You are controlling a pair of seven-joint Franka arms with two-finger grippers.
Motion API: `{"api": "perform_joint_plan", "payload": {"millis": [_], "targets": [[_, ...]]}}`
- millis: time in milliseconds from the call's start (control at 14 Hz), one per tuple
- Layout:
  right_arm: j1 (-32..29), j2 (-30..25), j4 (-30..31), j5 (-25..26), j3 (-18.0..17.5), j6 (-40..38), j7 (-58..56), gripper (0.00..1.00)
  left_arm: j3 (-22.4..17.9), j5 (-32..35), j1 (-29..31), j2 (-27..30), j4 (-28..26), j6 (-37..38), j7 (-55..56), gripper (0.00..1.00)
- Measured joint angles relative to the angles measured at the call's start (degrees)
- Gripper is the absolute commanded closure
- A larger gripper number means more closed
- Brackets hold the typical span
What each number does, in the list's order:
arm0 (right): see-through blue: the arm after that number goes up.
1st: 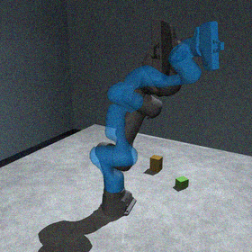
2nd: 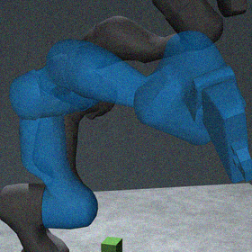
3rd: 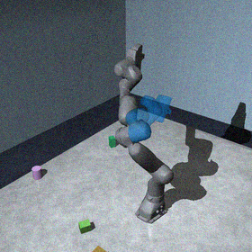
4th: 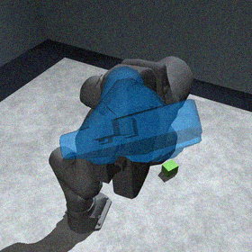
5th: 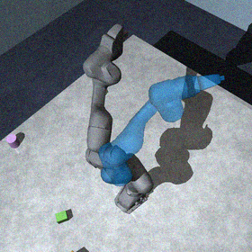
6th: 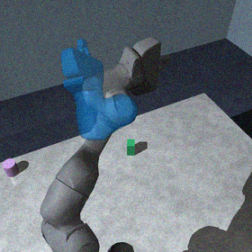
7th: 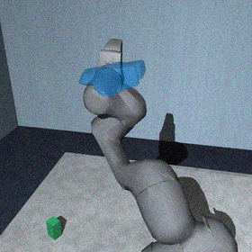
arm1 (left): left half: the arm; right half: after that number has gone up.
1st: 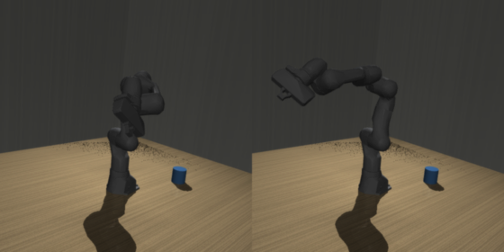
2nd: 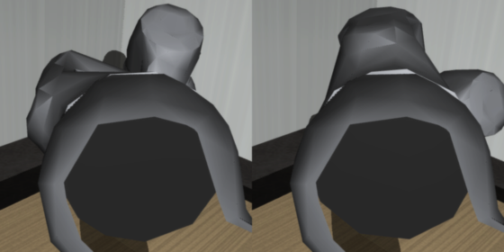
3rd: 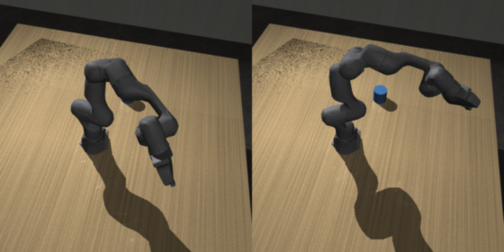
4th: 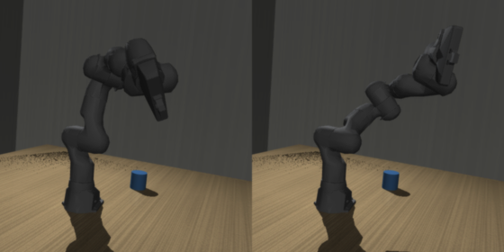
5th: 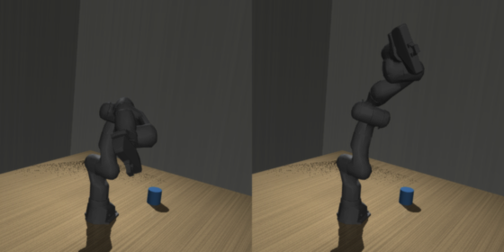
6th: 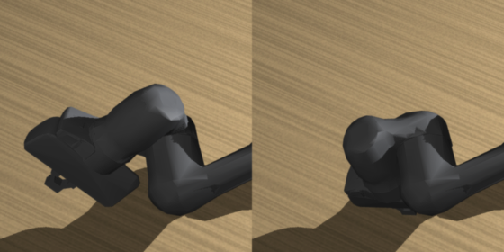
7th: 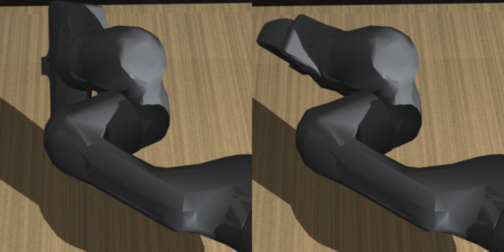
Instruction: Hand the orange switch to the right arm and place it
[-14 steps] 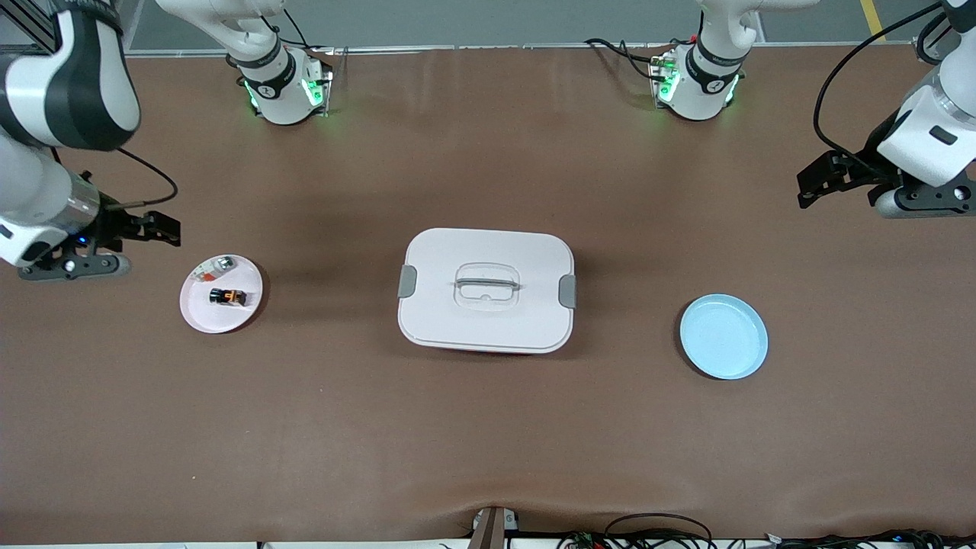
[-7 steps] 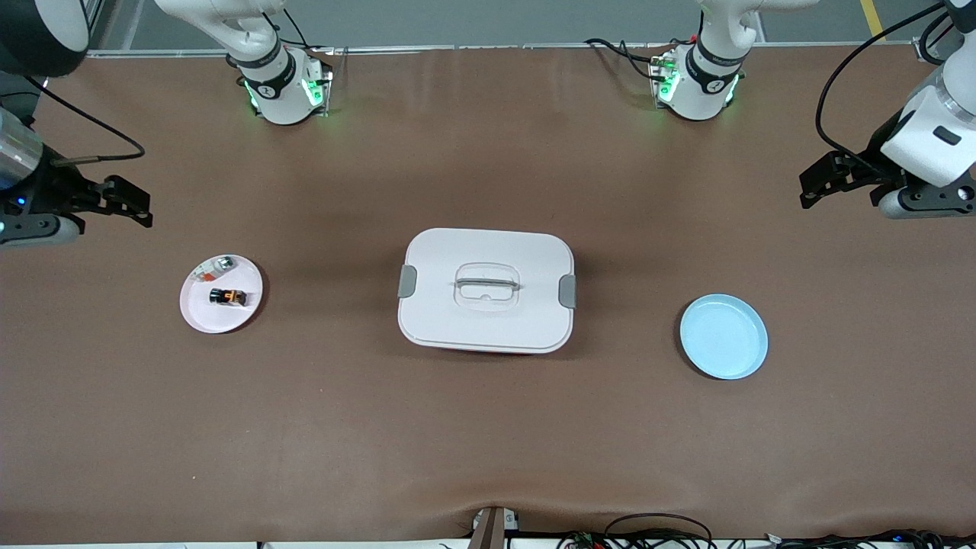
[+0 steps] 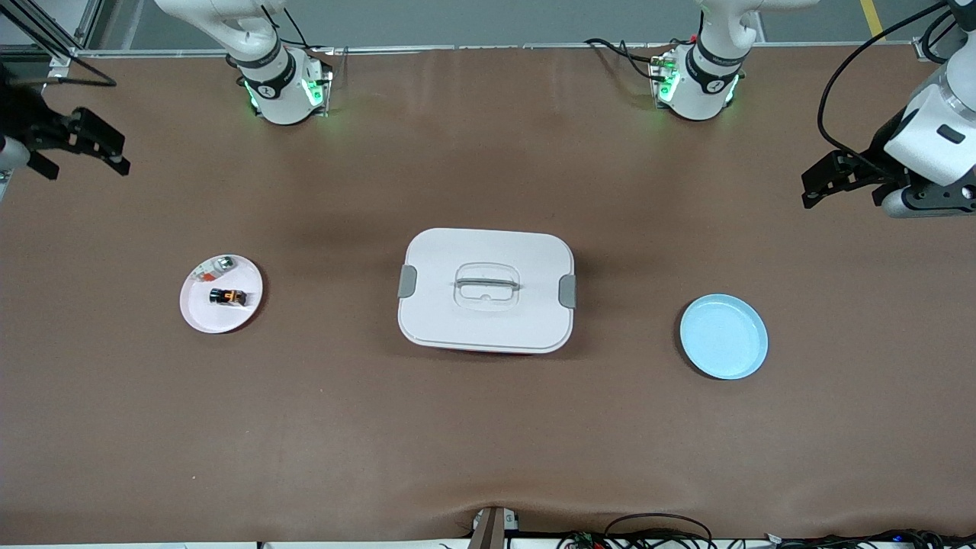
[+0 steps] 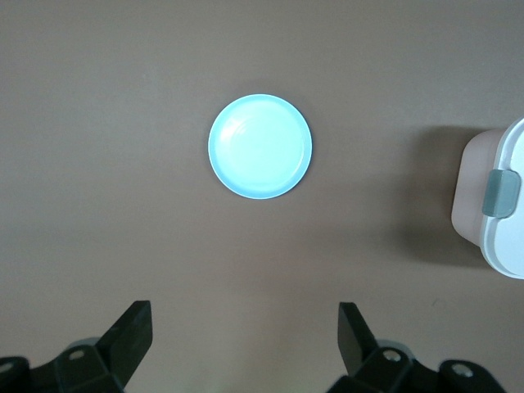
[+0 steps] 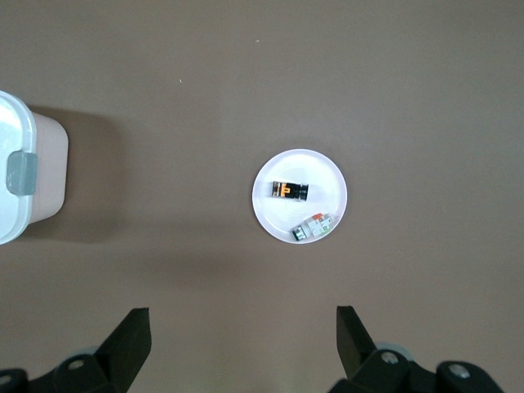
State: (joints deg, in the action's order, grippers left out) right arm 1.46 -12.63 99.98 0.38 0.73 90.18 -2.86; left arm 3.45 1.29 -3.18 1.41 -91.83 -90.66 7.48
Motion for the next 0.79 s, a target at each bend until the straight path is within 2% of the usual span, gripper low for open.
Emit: {"api": "perform_joint_plan", "payload": {"millis": [214,357,786], "targets": [[0.0,-7.9,9.8,-0.1,0.0,4.2,0.1,0.00,0.0,0.0,0.0,0.0,0.0,0.0,-1.7,0.00],[0.0,-10.9,13.4,-0.1,0.0,5.4,0.2,0.00,0.0,0.0,0.0,0.0,0.0,0.0,-2.8,0.00],[0.0,-10.7,11.5,-0.1,0.3,5.8,0.3,0.00,0.0,0.0,0.0,0.0,0.2,0.0,-2.9,0.00]]}}
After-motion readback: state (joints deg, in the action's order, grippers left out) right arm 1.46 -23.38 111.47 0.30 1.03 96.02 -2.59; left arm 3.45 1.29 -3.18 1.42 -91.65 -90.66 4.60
